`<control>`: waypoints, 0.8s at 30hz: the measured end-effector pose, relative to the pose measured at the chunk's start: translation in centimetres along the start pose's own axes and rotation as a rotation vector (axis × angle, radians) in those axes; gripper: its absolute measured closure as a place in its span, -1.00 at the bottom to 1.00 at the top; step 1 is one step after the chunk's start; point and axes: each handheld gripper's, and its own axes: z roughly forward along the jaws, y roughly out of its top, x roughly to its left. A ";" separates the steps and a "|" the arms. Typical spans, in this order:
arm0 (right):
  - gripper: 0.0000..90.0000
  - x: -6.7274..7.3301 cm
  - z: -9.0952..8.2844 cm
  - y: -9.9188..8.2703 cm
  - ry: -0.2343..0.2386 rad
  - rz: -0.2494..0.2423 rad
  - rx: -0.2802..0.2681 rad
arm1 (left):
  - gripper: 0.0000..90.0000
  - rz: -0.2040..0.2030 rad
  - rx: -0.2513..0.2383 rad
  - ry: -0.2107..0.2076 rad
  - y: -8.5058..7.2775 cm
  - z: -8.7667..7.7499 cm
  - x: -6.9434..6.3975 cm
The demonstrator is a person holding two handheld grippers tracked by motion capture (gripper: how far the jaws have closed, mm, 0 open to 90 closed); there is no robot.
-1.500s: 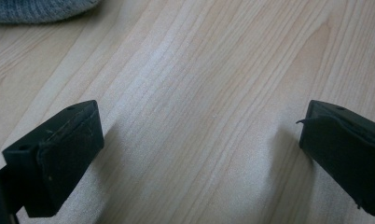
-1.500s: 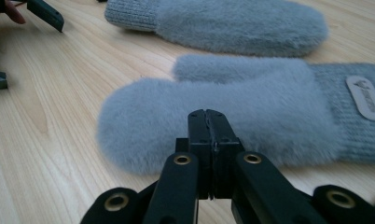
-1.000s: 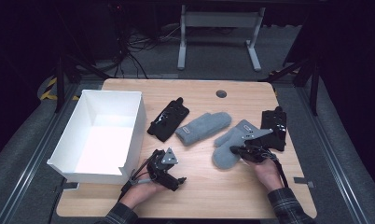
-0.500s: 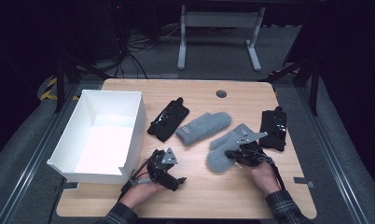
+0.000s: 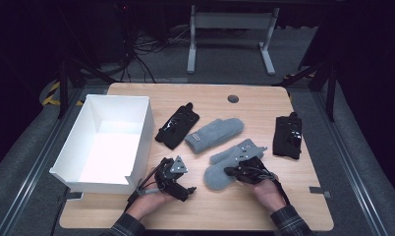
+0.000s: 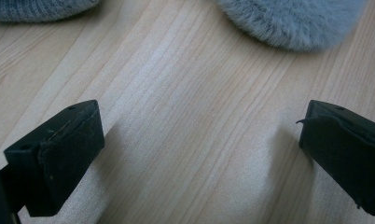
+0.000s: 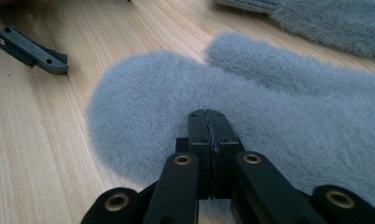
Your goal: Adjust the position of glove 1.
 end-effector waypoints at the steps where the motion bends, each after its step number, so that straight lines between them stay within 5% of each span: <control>1: 1.00 0.0 -0.2 0.1 -0.001 -0.006 -0.007 | -0.99 -0.001 0.003 0.000 0.0 0.0 0.0; 6: 1.00 -0.7 -1.6 0.5 -0.034 -0.017 -0.044 | -0.79 -0.005 0.044 0.005 0.6 -0.6 -0.4; 10: 1.00 -2.8 -3.0 0.4 -0.084 0.014 -0.075 | -0.28 0.004 0.056 0.003 1.3 -1.0 -1.1; 14: 1.00 -4.7 -4.1 0.0 -0.123 0.050 -0.091 | 0.25 0.013 0.011 -0.050 2.2 -1.2 -1.9; 15: 1.00 -5.7 -4.5 -0.3 -0.147 0.061 -0.093 | 0.59 0.011 -0.012 -0.083 2.7 -1.3 -2.1; 16: 1.00 -5.7 -4.5 -0.3 -0.147 0.061 -0.093 | 0.74 0.011 -0.012 -0.083 2.7 -1.3 -2.1; 19: 1.00 -7.3 -4.9 -0.6 -0.171 0.084 -0.100 | 0.98 0.004 -0.033 -0.129 3.6 -1.2 -2.3; 24: 1.00 -9.0 -4.4 -0.7 -0.185 0.095 -0.081 | 0.99 0.044 -0.036 -0.147 4.9 -0.8 -3.1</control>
